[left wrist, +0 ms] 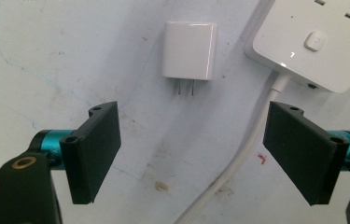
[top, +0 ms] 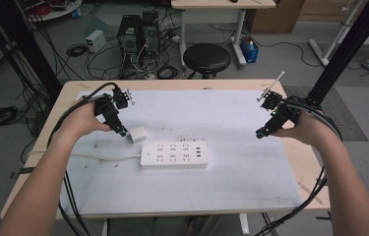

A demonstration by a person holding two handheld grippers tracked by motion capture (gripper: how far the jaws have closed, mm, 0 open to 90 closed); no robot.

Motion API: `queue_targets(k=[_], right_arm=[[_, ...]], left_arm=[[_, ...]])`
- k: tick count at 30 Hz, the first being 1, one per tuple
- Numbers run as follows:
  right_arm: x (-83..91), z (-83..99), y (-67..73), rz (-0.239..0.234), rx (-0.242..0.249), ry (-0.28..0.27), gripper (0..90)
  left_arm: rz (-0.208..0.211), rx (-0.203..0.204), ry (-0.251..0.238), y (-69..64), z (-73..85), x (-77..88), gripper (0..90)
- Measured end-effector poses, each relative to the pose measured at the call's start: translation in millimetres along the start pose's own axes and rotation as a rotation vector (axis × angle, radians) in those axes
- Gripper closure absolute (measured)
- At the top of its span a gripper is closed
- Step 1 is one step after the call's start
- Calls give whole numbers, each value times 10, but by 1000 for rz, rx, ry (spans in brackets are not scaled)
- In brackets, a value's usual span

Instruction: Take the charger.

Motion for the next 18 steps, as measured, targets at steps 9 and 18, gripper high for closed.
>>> queue_targets(k=[9, 18], right_arm=[[-30, 4, 4, -7, -3, -4, 122], [-78, 13, -5, -9, -3, -6, 122]], left_arm=[[3, -1, 14, -15, -11, -11, 190], [21, 11, 25, 91, -41, -200, 190]])
Point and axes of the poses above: each handheld gripper's, and its own axes: x roughly backward along the jaws, z roughly out of its underside, y roughly to its left, the point moved 10 cm from there along -x, roughly forward along the jaws, and after that the axes turned 11 degrees about -y, right-handed, at the moved point
